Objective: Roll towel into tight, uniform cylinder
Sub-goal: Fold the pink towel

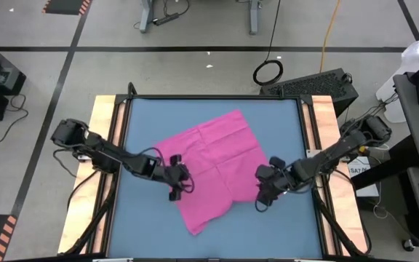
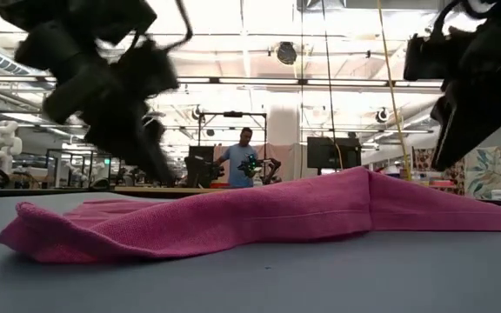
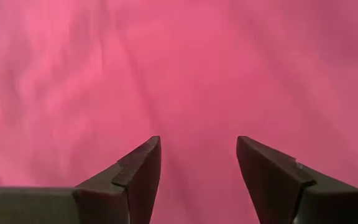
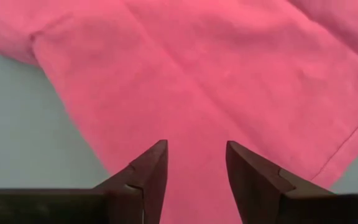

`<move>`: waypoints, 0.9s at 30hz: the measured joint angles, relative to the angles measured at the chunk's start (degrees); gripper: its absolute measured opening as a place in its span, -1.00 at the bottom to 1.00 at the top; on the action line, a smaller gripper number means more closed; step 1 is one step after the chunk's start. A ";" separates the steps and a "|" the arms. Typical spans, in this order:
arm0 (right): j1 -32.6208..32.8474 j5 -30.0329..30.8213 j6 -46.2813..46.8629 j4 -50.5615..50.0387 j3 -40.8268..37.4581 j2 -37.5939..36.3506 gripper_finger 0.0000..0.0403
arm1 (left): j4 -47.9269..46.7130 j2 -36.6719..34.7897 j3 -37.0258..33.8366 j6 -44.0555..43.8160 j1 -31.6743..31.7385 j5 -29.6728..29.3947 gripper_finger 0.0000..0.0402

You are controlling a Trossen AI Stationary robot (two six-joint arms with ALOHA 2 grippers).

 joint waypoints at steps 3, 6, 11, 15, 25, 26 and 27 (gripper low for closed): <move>2.17 2.32 1.19 3.19 0.00 0.26 -0.27 | 0.15 2.83 -0.59 -2.20 -1.37 -2.03 0.08; 4.19 3.24 2.39 6.40 0.06 0.58 -0.29 | 0.75 4.88 -1.36 -4.57 -1.97 -3.55 0.08; 7.27 3.13 6.47 7.69 0.04 2.35 -0.29 | -1.98 5.85 -1.96 -7.53 -2.14 -5.12 0.08; 9.63 2.98 10.61 7.59 0.04 4.55 -0.29 | -4.08 4.83 -2.13 -7.67 -2.20 -6.56 0.08; 13.23 2.69 17.14 8.18 0.04 10.52 -0.29 | -10.76 -2.01 -2.63 -6.95 -2.09 -10.71 0.08; 13.30 2.67 17.21 8.27 0.04 10.88 -0.29 | -11.48 -2.53 -2.63 -6.98 -2.09 -11.24 0.08; 13.39 2.58 17.21 8.49 0.04 11.18 -0.29 | -12.11 -3.11 -2.63 -6.99 -2.09 -11.59 0.08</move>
